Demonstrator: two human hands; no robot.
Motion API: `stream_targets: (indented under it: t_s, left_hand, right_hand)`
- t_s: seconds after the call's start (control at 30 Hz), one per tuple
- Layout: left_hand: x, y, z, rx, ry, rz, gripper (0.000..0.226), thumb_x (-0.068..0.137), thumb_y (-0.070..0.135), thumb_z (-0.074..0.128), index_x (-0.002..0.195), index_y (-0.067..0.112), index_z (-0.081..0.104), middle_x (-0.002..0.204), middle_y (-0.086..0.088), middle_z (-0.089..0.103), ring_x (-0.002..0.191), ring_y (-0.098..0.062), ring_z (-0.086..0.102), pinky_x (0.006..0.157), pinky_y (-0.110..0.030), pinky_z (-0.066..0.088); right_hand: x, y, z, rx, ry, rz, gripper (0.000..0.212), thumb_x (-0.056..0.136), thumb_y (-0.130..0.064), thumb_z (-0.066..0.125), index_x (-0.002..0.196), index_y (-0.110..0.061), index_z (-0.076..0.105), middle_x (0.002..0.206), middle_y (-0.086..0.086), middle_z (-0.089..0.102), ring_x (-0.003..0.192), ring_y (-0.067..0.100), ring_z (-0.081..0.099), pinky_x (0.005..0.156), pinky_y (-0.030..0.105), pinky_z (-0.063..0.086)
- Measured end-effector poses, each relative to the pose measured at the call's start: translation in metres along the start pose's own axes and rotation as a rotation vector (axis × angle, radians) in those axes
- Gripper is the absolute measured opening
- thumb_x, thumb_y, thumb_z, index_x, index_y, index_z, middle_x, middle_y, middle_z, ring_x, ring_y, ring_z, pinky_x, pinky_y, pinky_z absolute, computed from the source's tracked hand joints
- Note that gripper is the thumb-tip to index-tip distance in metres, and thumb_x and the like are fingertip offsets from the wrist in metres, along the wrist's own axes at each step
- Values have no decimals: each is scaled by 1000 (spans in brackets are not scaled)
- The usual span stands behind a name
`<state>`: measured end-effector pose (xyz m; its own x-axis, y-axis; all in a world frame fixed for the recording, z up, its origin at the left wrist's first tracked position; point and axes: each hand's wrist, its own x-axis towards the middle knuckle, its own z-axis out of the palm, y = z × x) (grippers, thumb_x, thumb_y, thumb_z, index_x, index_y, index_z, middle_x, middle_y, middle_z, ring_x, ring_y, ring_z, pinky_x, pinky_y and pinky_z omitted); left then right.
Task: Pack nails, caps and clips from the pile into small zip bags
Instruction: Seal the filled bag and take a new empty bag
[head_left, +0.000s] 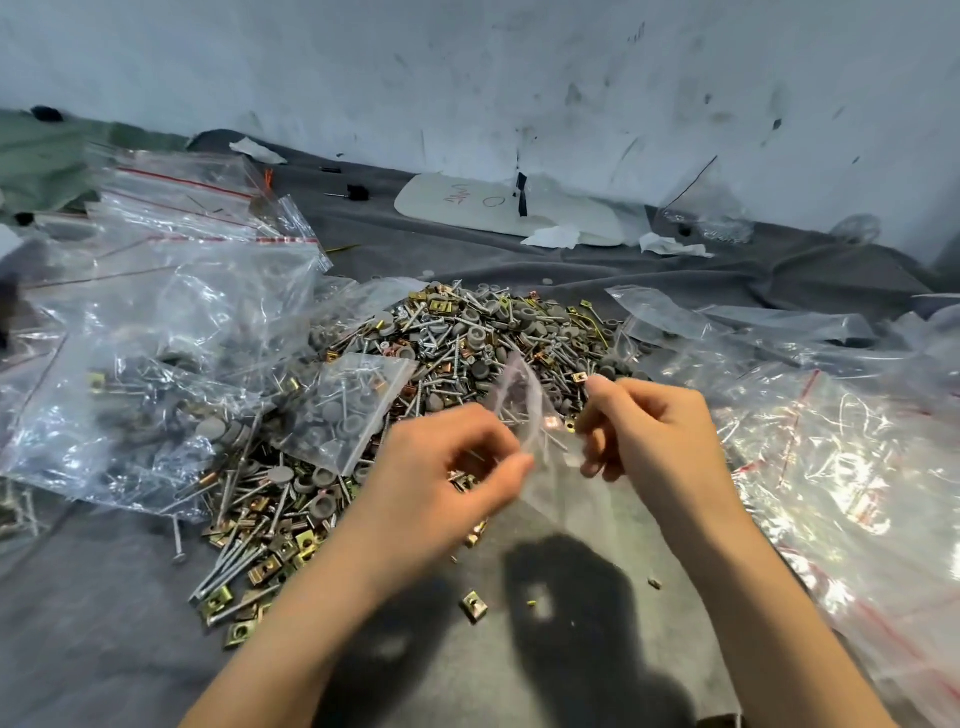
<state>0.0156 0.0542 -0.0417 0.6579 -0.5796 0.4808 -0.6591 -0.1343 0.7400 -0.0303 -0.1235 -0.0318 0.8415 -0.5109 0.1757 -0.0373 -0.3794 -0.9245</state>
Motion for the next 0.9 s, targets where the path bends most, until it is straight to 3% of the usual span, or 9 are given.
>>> stream_targets:
  t_s: [0.1, 0.17, 0.23, 0.4, 0.53, 0.6, 0.7, 0.8, 0.9]
  left_hand:
    - [2, -8, -25, -118, 28, -108, 14, 84, 36, 63, 80, 24, 68, 76, 2, 67, 63, -15, 59, 56, -22, 46]
    - [0, -12, -37, -161, 46, -113, 20, 83, 46, 60, 83, 26, 66, 81, -7, 66, 73, -31, 60, 69, -43, 48]
    - [-1, -13, -43, -248, 62, -98, 27, 82, 44, 55, 78, 20, 65, 80, -9, 62, 78, -34, 58, 76, -50, 46]
    - [0, -11, -44, -741, 40, -210, 21, 73, 19, 49, 56, 20, 61, 75, 0, 58, 72, -19, 55, 75, -38, 45]
    - [-3, -8, -37, -786, -116, -184, 16, 72, 19, 50, 65, 16, 65, 73, -12, 52, 68, -29, 47, 69, -37, 42]
    - [-3, -9, -30, -726, -208, -200, 14, 73, 22, 55, 70, 13, 65, 73, -11, 53, 71, -23, 50, 69, -29, 42]
    - [-4, -10, -16, -468, -352, -148, 23, 75, 36, 51, 76, 15, 60, 74, 5, 57, 74, -7, 54, 71, -17, 42]
    - [-3, -9, -5, -246, -362, -39, 14, 76, 36, 44, 72, 26, 51, 75, 12, 51, 72, -3, 48, 70, -16, 36]
    - [-2, -9, -3, -170, -313, 29, 7, 76, 33, 42, 71, 31, 47, 79, 12, 46, 74, -6, 46, 70, -18, 33]
  right_hand:
    - [16, 17, -4, -385, 49, 13, 27, 86, -26, 65, 62, -16, 64, 53, -2, 62, 56, 19, 63, 57, 29, 49]
    - [18, 26, 4, -565, -52, 69, 24, 83, -36, 70, 68, -18, 64, 63, 0, 64, 66, 21, 64, 65, 32, 51]
    - [18, 31, 16, -669, -115, 117, 27, 81, -44, 71, 75, -18, 63, 76, 4, 67, 77, 25, 63, 69, 33, 50]
    - [21, 31, 35, -862, -132, 107, 22, 86, -32, 63, 93, -12, 61, 98, 10, 64, 95, 35, 60, 72, 37, 49]
    - [24, 20, 21, -593, -80, 124, 11, 83, -22, 65, 80, -11, 65, 82, 5, 66, 82, 24, 62, 69, 32, 49]
    - [23, 5, 8, -258, -41, 86, 6, 82, -11, 66, 76, -13, 65, 73, 3, 66, 67, 12, 59, 62, 27, 44]
    - [10, -16, -2, 134, -99, -15, 19, 81, -2, 65, 85, -21, 67, 72, 10, 69, 57, 6, 51, 54, 17, 38]
    - [-6, -28, 0, 172, -214, -128, 23, 82, 1, 65, 90, -21, 67, 73, 12, 69, 63, 13, 49, 57, 20, 38]
    - [-13, -29, 1, -4, -310, -177, 17, 81, -1, 66, 88, -16, 68, 70, 5, 69, 61, 9, 56, 61, 19, 43]
